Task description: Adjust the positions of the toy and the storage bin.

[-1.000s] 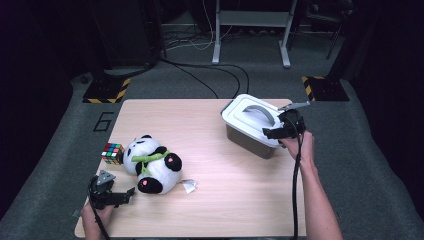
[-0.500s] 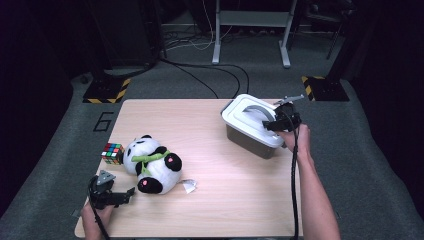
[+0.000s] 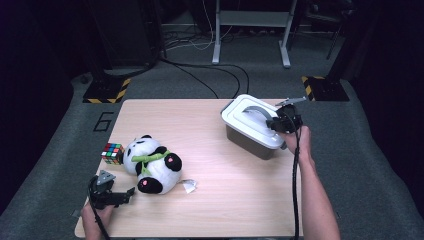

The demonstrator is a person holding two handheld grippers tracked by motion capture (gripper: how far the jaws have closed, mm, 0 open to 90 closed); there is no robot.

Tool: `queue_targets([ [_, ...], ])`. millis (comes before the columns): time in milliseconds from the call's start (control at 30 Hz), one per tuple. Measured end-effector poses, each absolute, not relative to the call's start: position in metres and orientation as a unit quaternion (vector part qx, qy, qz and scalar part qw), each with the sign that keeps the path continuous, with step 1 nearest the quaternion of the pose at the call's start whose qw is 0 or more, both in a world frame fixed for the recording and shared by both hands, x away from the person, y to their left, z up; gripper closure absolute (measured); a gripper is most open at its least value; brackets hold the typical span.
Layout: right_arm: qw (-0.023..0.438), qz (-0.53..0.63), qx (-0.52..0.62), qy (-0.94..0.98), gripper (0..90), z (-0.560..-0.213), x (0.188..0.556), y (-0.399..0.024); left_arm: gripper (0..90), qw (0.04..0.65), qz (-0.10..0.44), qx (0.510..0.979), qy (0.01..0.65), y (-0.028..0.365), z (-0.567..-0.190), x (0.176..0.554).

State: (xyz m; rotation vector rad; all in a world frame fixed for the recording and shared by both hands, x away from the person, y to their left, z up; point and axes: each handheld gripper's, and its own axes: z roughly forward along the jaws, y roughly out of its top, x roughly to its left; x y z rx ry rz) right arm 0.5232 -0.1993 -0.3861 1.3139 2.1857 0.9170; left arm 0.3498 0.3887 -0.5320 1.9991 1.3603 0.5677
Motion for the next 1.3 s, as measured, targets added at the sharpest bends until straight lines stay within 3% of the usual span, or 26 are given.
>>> queue_targets([
  [367, 0.188, 0.32, 0.475, 0.798, 66.6, -0.382, 0.509, -0.189, 0.9, 0.324, 0.217, 0.761, 0.518, 0.389, -0.532, 0.35],
  [733, 0.202, 0.322, 0.486, 0.787, 66.5, -0.384, 0.488, -0.17, 1.1, 0.325, 0.216, 0.76, 0.519, 0.389, -0.532, 0.35],
  [1300, 0.183, 0.327, 0.5, 0.781, 65.9, -0.382, 0.468, -0.142, 1.2, 0.324, 0.217, 0.76, 0.519, 0.389, -0.532, 0.35],
])
